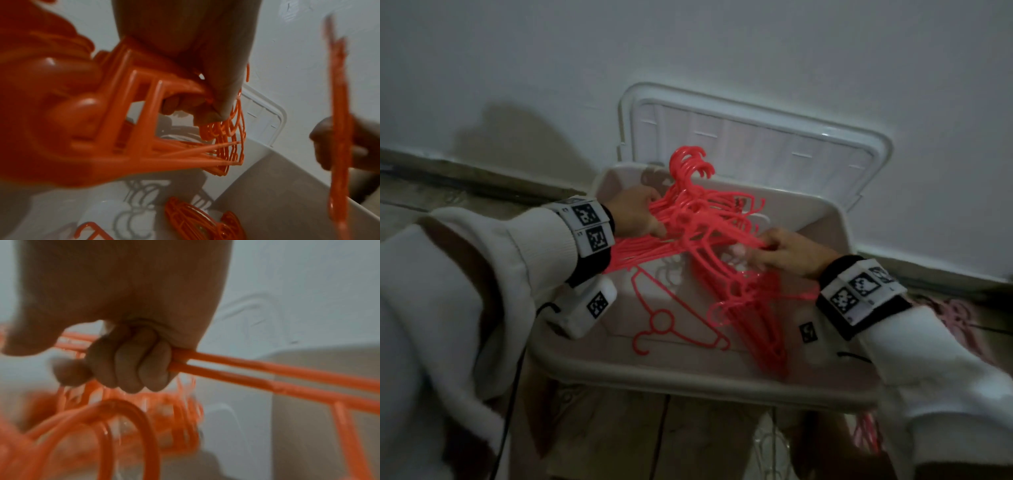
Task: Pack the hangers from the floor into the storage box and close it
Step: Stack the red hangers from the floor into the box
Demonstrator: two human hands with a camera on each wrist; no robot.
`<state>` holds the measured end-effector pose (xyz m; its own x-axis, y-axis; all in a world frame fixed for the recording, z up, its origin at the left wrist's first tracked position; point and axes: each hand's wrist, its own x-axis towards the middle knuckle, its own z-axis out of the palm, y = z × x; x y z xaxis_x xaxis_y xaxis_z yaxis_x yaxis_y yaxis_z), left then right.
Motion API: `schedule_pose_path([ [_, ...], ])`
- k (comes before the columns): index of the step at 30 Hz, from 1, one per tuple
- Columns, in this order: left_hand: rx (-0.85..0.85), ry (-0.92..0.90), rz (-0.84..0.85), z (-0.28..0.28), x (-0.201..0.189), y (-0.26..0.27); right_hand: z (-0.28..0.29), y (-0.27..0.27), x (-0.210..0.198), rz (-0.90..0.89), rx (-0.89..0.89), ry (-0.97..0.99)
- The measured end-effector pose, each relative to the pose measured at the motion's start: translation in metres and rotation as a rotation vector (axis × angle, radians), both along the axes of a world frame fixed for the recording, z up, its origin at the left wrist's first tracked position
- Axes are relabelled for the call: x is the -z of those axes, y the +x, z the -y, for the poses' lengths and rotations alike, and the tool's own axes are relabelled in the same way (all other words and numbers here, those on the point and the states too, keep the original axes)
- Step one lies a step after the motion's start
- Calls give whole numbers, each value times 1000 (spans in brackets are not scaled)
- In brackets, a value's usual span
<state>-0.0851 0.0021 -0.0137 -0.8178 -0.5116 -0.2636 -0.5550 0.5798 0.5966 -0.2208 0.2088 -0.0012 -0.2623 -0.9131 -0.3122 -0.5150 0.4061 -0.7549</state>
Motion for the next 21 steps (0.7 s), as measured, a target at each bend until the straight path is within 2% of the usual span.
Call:
schedule_pose_path([
  [3,6,52,-15,-3,-7,3,-10,-13,-15,152,286,-202],
  [6,11,126,-38,-11,-13,7,-12,-23,-19,453,529,-416],
  [11,-35,237,-33,-21,-15,10,-1,-17,-6,804,745,-579],
  [14,-28,271,-25,-22,-16,10,5,-22,-4,925,603,-666],
  [16,-18,267,-28,-21,-16,9,5,-25,-11,919,454,-742],
  [18,-16,254,-39,-20,-15,9,2,-27,-19,837,381,-744],
  [21,-3,238,-19,-18,-12,9,-4,-28,-24,626,290,-692],
])
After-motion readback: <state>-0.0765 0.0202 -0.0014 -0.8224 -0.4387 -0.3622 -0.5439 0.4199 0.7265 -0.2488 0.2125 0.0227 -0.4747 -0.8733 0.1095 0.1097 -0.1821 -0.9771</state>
